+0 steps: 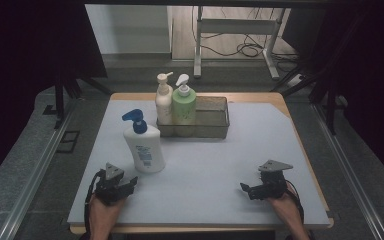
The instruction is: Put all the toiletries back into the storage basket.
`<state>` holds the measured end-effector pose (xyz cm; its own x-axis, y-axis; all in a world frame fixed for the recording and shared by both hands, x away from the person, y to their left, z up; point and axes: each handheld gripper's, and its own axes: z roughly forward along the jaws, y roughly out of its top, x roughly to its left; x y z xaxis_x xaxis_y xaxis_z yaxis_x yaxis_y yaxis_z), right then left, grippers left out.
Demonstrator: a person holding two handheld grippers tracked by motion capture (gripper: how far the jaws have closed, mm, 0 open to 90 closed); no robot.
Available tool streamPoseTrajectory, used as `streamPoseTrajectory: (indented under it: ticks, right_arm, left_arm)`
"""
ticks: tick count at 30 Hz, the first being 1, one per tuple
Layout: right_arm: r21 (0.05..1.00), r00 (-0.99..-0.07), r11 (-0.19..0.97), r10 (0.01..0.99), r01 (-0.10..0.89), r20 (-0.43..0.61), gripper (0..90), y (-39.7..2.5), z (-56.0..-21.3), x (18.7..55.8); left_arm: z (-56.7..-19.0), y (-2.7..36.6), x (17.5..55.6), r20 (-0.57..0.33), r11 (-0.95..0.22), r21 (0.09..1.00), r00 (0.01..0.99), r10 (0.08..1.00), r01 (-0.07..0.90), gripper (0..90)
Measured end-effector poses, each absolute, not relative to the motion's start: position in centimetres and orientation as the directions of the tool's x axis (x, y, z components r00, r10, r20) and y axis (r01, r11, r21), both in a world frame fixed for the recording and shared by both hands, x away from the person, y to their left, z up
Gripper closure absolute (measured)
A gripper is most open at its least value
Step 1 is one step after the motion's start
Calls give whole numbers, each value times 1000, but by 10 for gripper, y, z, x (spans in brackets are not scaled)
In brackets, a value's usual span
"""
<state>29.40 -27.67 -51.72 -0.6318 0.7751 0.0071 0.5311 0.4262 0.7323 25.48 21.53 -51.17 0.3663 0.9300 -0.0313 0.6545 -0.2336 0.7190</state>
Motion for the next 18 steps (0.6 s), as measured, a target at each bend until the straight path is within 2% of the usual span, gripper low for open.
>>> streamPoseTrajectory:
  ticks: [6, 18]
  right_arm:
    - [709, -645, 462, 764, 532, -13, 46, -273, -521, 295]
    - [705, -648, 459, 761, 541, 2, 42, -274, -522, 296]
  left_arm:
    - [-511, 218, 260, -43, -205, 719, 337, 940, 664, 577]
    - [-506, 223, 276, -79, -141, 748, 298, 951, 649, 889]
